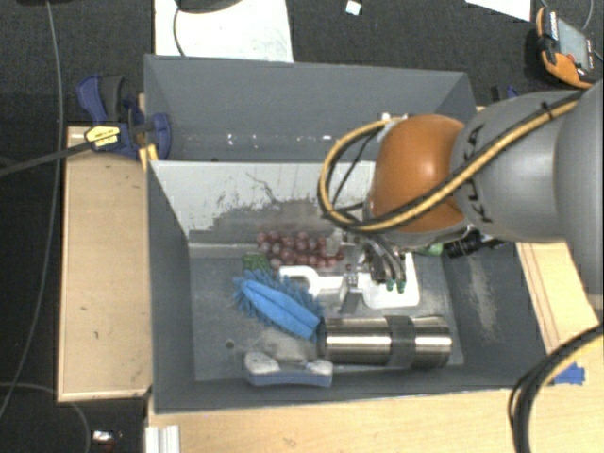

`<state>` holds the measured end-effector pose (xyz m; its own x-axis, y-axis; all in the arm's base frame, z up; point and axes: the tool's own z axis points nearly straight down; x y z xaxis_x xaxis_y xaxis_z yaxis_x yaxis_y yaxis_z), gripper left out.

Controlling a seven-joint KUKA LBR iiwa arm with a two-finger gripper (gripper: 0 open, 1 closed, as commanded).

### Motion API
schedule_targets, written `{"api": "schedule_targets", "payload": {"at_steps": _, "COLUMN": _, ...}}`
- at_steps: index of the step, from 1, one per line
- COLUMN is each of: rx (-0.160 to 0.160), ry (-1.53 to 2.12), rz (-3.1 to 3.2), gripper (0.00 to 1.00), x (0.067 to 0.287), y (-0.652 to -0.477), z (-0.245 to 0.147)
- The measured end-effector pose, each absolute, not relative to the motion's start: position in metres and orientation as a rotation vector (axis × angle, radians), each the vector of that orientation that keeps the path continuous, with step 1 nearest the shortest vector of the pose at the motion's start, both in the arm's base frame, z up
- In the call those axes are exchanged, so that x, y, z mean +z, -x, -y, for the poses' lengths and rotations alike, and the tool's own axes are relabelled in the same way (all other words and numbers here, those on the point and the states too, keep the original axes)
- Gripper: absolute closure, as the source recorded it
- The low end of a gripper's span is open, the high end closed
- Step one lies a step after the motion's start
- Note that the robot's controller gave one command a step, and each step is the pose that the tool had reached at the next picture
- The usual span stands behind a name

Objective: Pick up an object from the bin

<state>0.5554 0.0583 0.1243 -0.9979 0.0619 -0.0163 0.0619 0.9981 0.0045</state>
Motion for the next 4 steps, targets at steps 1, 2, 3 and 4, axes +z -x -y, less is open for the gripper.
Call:
{"api": "schedule_targets", "payload": {"at_steps": 1, "rx": 0.001, "ry": 0.525, "rz": -3.080, "gripper": 0.00, "x": 0.108, "y": -0.561, "z": -0.028}}
{"api": "schedule_targets", "payload": {"at_steps": 2, "rx": 0.004, "ry": 0.186, "rz": -3.108, "gripper": 0.00, "x": 0.082, "y": -0.558, "z": -0.043}}
{"api": "schedule_targets", "payload": {"at_steps": 3, "rx": 0.005, "ry": 0.182, "rz": -3.108, "gripper": 0.00, "x": 0.080, "y": -0.561, "z": -0.045}}
{"api": "schedule_targets", "payload": {"at_steps": 4, "rx": 0.001, "ry": 0.586, "rz": -3.043, "gripper": 0.00, "x": 0.075, "y": -0.564, "z": -0.020}}
